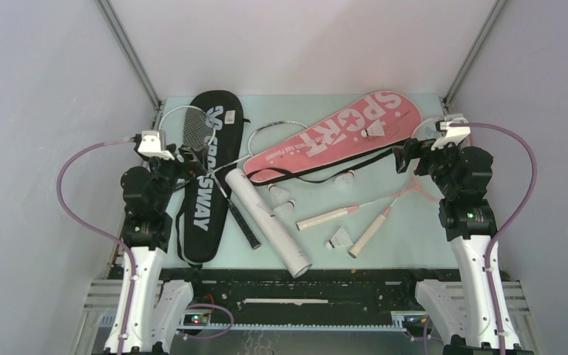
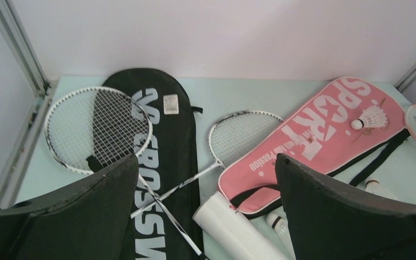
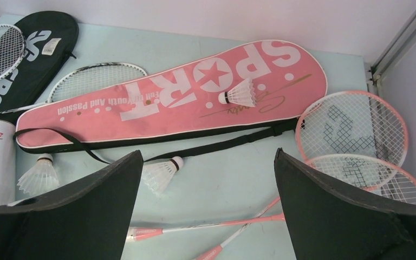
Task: Pack up the badminton gear
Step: Pick up the shuttle tube at the center of the board.
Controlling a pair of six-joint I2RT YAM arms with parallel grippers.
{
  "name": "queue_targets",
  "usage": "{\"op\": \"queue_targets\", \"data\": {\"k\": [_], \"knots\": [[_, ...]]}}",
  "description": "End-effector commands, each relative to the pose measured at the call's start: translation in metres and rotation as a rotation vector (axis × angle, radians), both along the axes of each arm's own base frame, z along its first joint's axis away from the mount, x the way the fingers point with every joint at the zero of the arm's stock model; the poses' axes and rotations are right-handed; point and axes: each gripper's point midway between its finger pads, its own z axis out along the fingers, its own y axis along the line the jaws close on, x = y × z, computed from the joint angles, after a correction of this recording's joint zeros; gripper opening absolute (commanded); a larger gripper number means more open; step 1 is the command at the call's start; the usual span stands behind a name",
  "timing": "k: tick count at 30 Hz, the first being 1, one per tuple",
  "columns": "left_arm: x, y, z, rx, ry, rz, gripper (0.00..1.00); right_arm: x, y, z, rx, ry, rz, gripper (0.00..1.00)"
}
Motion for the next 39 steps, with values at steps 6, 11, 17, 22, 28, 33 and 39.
{"op": "queue_targets", "data": {"k": [6, 11, 17, 22, 28, 33, 39], "knots": [[0.001, -0.025, -0.046, -0.188, 0.277, -0.083, 1.00, 0.006, -0.003, 0.004, -0.020, -0.034, -0.007, 1.00], [-0.002, -0.036, -0.087, -0.263, 0.457, -0.064, 1.00, 0.007, -0.005, 0.000, -0.022, -0.029, -0.008, 1.00], [-0.004, -0.061, -0.123, -0.321, 0.620, -0.085, 1.00, 0.008, -0.008, -0.004, -0.021, -0.022, -0.009, 1.00], [-0.001, -0.066, -0.145, -0.343, 0.722, -0.029, 1.00, 0.008, -0.012, -0.007, -0.021, -0.019, -0.007, 1.00], [-0.006, -0.088, -0.165, -0.348, 0.826, -0.039, 1.00, 0.010, -0.016, -0.011, -0.036, -0.015, -0.015, 1.00], [-0.007, -0.091, -0.178, -0.352, 0.925, 0.019, 1.00, 0.010, -0.020, -0.013, -0.036, -0.016, -0.019, 1.00], [-0.007, -0.094, -0.196, -0.344, 1.022, 0.082, 1.00, 0.007, -0.023, -0.010, -0.028, -0.026, -0.020, 1.00]]}}
